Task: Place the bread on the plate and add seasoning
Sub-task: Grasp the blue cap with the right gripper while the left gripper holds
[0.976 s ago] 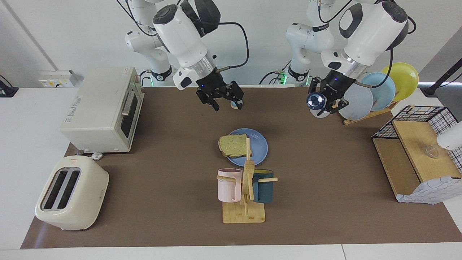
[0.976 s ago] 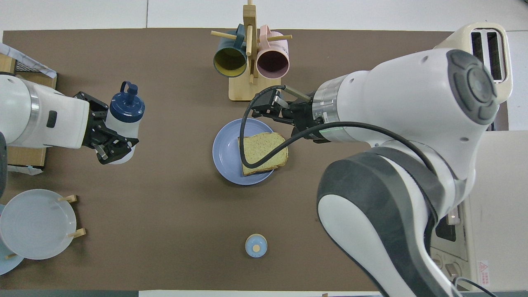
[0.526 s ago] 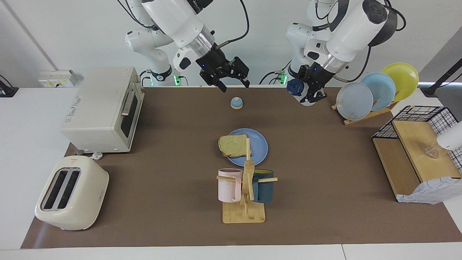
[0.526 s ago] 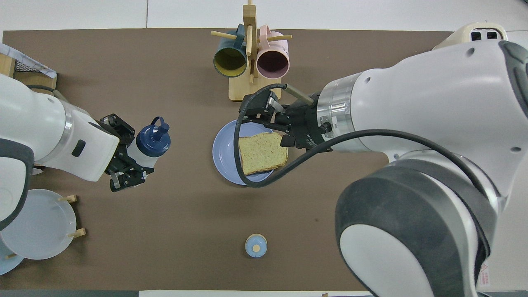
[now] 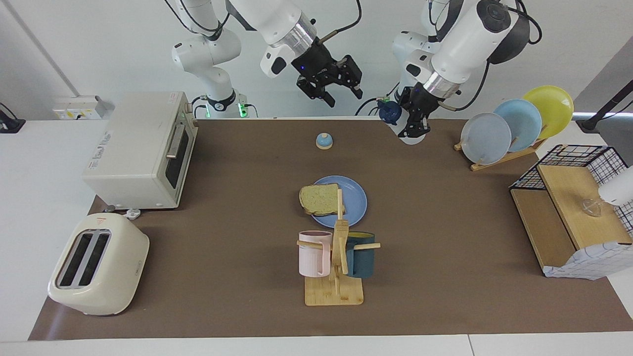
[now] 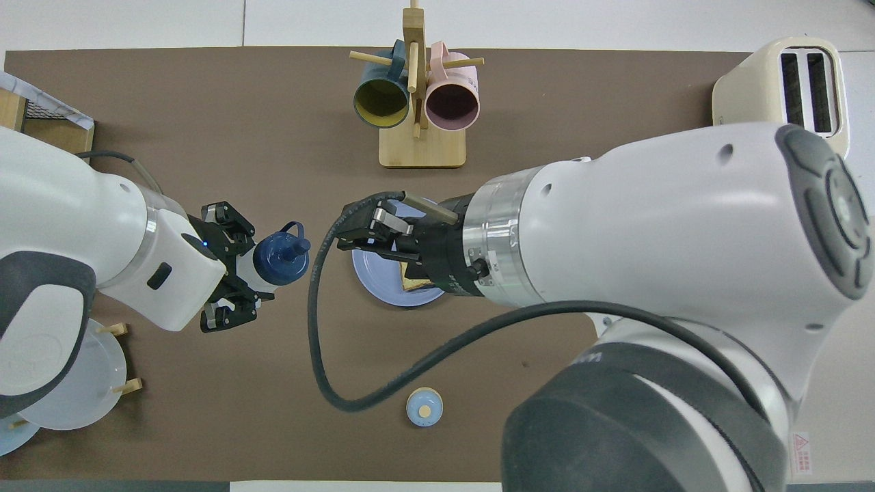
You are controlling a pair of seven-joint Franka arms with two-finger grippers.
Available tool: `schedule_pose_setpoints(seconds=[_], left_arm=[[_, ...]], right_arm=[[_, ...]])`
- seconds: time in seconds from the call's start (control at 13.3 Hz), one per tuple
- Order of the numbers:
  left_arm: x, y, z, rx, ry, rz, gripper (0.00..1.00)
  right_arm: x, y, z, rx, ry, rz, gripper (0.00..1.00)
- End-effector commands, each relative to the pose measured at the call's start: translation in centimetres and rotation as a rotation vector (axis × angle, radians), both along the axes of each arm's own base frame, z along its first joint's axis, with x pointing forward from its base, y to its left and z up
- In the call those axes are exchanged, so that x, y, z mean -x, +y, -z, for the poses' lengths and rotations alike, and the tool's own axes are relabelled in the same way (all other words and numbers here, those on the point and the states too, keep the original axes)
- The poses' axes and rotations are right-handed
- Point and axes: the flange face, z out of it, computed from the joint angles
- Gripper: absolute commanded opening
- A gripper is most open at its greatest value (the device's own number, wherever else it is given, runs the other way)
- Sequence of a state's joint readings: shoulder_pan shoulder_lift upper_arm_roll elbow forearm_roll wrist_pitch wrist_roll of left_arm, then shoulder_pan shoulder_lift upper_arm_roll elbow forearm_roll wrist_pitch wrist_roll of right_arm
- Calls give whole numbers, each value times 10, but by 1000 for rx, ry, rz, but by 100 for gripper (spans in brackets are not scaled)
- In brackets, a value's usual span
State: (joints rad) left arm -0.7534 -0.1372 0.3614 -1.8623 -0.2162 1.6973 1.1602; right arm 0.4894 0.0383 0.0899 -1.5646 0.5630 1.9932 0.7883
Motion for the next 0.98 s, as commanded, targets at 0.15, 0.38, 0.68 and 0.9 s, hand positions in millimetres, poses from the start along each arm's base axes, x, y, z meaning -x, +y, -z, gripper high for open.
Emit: schedule_pose_setpoints(seconds=[0.15,0.38,0.68,0.9], left_arm=[[9,5,2,30,-45,35,0],[12,0,2,32,-53,49,0],[13,-1,2,33,-54,50,0],[14,-4,2,32,-55,58,0]], right_arm=[[13,16,-11,-40,-38,12,67],[18,26,-2,-40,-68,8,54],[19,41,5,-43,-112,12,45],[17,42,12,-35,-114,12,45]])
